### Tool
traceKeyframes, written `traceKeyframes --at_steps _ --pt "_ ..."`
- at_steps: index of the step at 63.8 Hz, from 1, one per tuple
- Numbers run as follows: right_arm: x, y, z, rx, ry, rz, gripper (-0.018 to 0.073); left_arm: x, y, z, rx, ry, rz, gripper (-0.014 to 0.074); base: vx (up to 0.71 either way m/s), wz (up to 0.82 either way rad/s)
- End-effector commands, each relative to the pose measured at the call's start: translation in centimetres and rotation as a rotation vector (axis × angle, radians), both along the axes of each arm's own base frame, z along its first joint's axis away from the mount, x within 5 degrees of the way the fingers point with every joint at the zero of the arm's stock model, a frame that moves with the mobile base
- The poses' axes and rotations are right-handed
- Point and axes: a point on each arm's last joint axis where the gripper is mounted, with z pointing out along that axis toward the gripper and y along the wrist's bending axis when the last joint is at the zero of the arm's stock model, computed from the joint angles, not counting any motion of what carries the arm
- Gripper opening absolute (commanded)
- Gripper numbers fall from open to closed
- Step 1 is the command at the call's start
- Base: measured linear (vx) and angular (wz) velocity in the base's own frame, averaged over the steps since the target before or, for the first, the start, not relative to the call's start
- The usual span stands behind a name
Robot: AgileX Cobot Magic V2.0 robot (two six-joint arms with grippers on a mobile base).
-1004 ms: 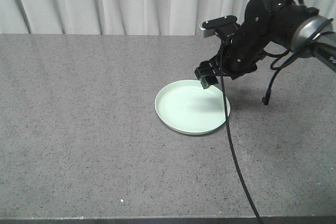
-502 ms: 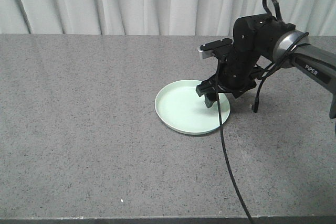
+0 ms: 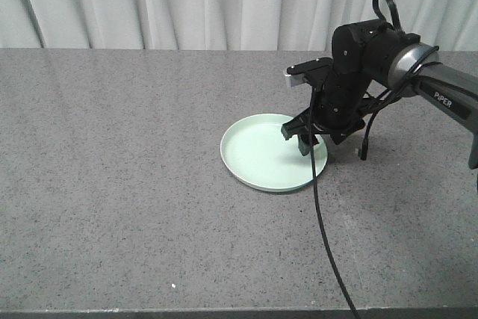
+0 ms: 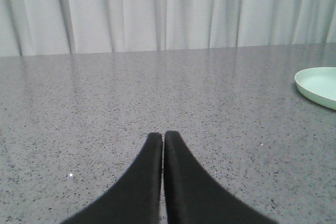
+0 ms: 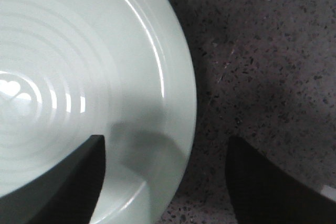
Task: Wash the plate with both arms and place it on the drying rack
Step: 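Close the right gripper on the plate rim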
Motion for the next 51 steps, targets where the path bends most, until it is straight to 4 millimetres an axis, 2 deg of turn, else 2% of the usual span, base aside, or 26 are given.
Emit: traceKeyframes --at_steps 1,9,32,41,51 --pt "-0.3 -0.3 3.3 0.007 -0.080 0.001 0.0408 0.0 0.0 -0.1 -0.015 -0.058 -0.005 -0.0006 0.00 0.00" --pt "-0.3 -0.3 2.7 -0.005 -0.047 -0.004 0.0330 0.0 0.0 -0.1 -0.015 -0.058 -0.005 -0.0006 0.00 0.00" --pt "-0.4 -0.4 2.6 -0.015 -0.033 0.002 -0.0017 0.0 0.0 -0.1 -0.015 -0.058 -0.005 -0.0006 0.00 0.00" --pt "-0.7 -0.5 4.0 -0.003 -0.074 0.001 -0.0011 0.0 0.0 -0.1 -0.015 -0.058 -0.005 -0.0006 0.00 0.00" --pt "-1.1 -1.2 7.2 0.045 -0.147 -0.019 -0.0011 0.0 0.0 -0.1 -0.015 -0.058 -0.005 -0.0006 0.00 0.00"
